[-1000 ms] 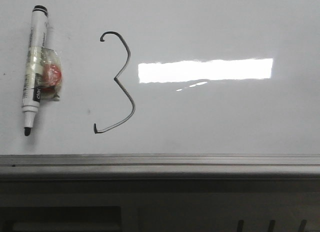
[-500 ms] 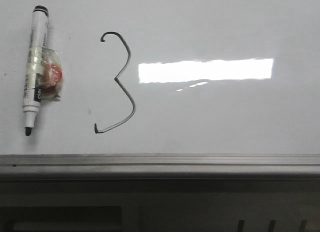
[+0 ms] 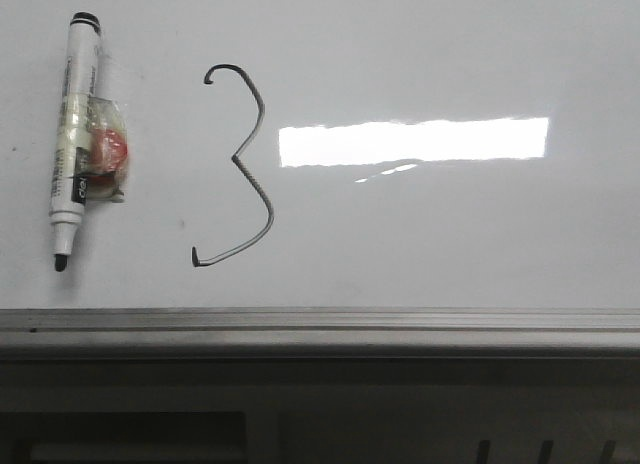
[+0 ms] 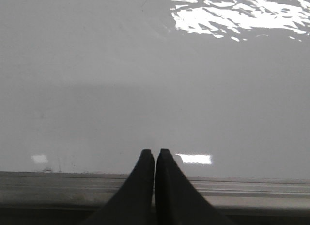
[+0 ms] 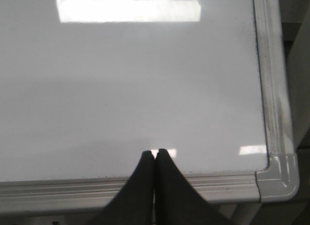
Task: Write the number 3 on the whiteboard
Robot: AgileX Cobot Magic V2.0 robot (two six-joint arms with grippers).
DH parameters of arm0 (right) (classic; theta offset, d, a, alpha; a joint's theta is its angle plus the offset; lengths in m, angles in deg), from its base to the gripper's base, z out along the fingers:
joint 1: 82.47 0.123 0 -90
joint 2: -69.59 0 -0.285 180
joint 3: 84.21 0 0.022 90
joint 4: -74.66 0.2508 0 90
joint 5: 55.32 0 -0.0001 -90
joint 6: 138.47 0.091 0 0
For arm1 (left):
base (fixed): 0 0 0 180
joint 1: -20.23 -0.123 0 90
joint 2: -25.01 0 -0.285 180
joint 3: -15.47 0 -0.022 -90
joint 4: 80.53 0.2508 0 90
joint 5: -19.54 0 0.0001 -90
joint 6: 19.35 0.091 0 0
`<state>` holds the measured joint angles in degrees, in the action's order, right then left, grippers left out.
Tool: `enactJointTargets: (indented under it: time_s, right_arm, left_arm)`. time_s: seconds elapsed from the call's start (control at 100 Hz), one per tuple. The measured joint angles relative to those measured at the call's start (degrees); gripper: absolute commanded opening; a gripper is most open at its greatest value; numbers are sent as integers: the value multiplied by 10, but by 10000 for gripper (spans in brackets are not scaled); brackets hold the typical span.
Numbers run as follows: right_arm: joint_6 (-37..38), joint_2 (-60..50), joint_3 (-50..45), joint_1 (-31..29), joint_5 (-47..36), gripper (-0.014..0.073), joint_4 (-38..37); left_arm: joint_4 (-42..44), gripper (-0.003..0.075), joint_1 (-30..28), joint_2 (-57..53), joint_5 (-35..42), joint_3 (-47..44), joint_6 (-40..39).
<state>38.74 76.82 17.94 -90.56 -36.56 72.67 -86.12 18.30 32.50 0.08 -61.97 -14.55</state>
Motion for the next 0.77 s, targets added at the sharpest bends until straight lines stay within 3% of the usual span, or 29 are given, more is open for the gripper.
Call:
enactJointTargets:
  time_s: [0.19,0.77]
  right_arm:
    - [1,0,0,32,1,-64,-2]
    - [1,0,0,32,1,-64,-2]
  left_arm:
    - [0,-20,0,0,0,0,0]
    - [0,-20,0,0,0,0,0]
